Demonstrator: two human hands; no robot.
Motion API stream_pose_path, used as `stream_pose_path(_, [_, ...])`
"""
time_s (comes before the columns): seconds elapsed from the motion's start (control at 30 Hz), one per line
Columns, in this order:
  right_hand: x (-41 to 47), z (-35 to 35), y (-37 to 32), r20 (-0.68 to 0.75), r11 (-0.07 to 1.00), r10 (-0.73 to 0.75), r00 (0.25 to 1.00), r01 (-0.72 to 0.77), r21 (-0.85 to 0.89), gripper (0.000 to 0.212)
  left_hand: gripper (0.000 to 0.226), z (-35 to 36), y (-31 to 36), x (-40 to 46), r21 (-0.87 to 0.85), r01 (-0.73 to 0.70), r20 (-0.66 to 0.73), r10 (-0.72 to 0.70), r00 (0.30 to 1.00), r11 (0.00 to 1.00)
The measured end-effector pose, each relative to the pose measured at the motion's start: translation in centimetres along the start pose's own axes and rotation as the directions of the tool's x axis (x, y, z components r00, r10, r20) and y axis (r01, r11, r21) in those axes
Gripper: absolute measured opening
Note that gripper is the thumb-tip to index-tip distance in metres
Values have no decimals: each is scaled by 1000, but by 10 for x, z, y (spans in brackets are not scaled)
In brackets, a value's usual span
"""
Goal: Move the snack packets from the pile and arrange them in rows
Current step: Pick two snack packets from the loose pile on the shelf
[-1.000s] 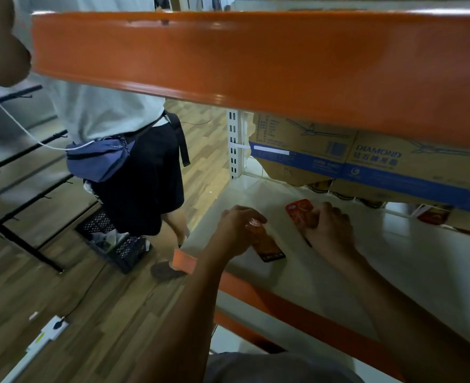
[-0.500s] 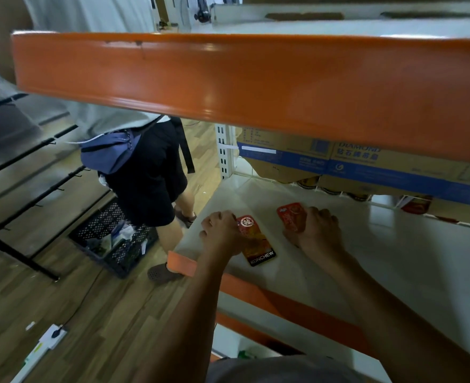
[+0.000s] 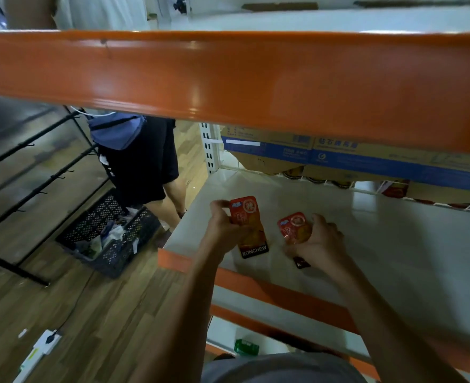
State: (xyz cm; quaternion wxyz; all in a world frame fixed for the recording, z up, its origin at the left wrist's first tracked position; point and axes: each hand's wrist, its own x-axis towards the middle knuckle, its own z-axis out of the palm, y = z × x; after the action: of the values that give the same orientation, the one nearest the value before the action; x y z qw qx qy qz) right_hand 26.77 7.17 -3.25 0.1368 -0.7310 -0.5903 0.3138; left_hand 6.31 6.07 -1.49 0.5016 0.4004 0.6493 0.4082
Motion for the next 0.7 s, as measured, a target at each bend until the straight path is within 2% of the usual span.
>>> stream_pose_path(0.07, [-1,-2,6,2,997,30,1000,-30,78,100,51,3,2,-3,-39,1,21,0,1000,999])
stream_pose_path(0.1, [-3,-4,9,-4,990,28,1000,-27,138,90,45,5,2,-4,-54,-10,46,12,999,998])
stream_pose_path(0.2, [-8,-13,20,-28,947,12,1000,-3,321,36,37,11,5,-11,-118,-11,115,25,993,993])
stream_pose_path(0.27, [-12,-22,28,-20,891,22,1000,-11,455,15,37,14,5,-14,-151,14,153,9,988,988])
stream_pose_path(0.37, [-21,-37,42,-44,819,64,997,-27,572,19,35,22,6,-17,-178,45,217,-6,976,983])
stream_pose_path(0.47, [-34,-56,56,-71,739,82,994,-13,673,10,31,36,7,-20,-193,36,282,20,959,981])
stream_pose_path(0.57, [-52,-72,76,-91,706,90,992,1,708,5,24,58,10,-26,-174,22,366,44,929,984])
stream_pose_path(0.7, [-78,-90,105,-170,704,137,976,26,710,25,28,96,15,-38,-77,-19,467,53,883,997])
